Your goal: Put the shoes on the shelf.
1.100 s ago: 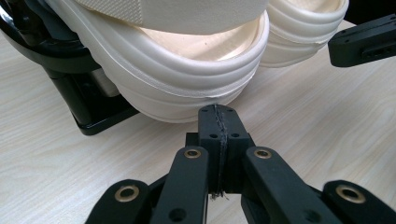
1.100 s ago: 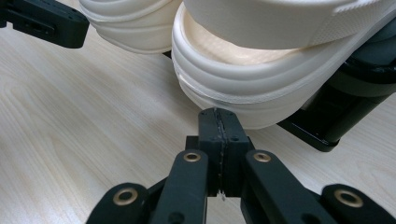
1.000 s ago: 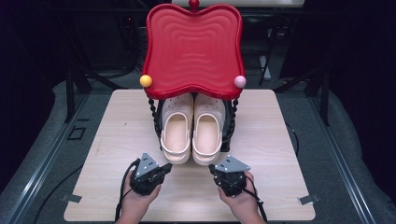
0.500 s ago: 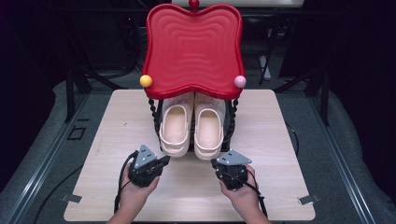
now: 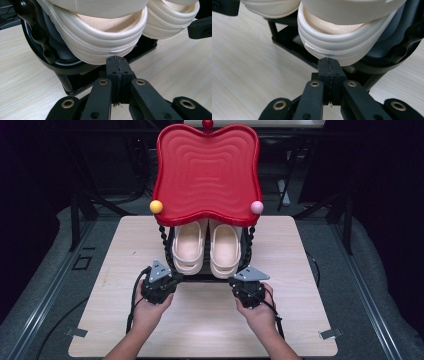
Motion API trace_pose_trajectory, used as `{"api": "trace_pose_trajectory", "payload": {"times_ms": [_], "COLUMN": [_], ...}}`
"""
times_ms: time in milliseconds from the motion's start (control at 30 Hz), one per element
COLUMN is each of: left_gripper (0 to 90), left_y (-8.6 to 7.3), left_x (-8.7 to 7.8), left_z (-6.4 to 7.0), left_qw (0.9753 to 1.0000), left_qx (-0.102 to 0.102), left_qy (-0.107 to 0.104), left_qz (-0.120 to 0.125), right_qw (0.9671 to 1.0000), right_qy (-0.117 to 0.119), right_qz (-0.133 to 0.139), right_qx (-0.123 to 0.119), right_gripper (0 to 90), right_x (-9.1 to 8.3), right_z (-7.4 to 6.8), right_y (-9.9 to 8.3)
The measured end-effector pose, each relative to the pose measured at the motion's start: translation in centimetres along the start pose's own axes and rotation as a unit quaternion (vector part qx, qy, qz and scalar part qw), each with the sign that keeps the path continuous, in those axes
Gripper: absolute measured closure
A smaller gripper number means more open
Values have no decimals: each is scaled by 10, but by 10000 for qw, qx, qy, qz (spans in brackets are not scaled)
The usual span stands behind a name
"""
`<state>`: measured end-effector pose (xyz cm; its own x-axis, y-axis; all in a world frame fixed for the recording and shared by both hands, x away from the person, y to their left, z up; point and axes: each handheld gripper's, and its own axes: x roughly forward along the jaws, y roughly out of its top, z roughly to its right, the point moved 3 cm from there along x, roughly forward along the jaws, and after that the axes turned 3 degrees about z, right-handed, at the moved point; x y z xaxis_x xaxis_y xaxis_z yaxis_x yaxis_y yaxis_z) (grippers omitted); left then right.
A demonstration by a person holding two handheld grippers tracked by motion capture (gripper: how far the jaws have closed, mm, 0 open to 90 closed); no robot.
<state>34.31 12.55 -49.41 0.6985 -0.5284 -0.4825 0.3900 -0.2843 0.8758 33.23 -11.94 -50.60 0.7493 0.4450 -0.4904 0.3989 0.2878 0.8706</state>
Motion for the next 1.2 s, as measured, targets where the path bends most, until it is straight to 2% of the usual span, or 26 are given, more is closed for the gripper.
{"api": "trace_pose_trajectory", "payload": {"times_ms": [33,100,267,300,333,400,433,467,533,600,733,833,967,1033,1200], "left_gripper": [899,899,899,899,900,900,900,899,900,899,899,899,896,891,880], "left_y": [1,4,8,9,9,9,10,10,10,10,10,10,10,9,6], "left_x": [2,6,15,17,17,21,22,24,26,31,39,43,44,41,33], "left_z": [-1,-1,-5,-5,-5,-7,-7,-8,-11,-13,-13,-13,-11,-11,-11], "left_qw": [10000,10000,10000,10000,10000,9999,9999,9998,9997,9995,9994,9995,9996,9996,9998], "left_qx": [4,-16,-76,-87,-87,-104,-133,-146,-220,-259,-315,-265,-233,-231,-177], "left_qy": [13,2,17,27,27,54,71,97,123,152,124,140,137,139,121], "left_qz": [1,17,39,28,28,20,25,21,20,-16,-55,-98,-95,1,55], "right_qw": [10000,10000,9998,9998,9998,9998,9998,9998,9998,9996,9993,9990,9991,9992,9992], "right_qy": [-15,-69,-151,-121,-147,-154,-126,-155,-173,-143,-176,-211,-224,-251,-261], "right_qz": [-66,31,43,-43,62,58,-61,50,45,44,4,4,20,36,45], "right_qx": [-10,13,101,118,131,108,114,110,109,236,338,400,368,325,288], "right_gripper": [899,899,899,899,899,899,899,899,899,899,899,898,894,884,880], "right_x": [0,4,10,9,12,14,13,17,21,27,35,39,39,39,33], "right_z": [2,5,11,12,12,12,12,12,12,13,15,17,16,16,15], "right_y": [2,5,10,11,12,13,14,15,17,20,22,22,22,21,14]}}
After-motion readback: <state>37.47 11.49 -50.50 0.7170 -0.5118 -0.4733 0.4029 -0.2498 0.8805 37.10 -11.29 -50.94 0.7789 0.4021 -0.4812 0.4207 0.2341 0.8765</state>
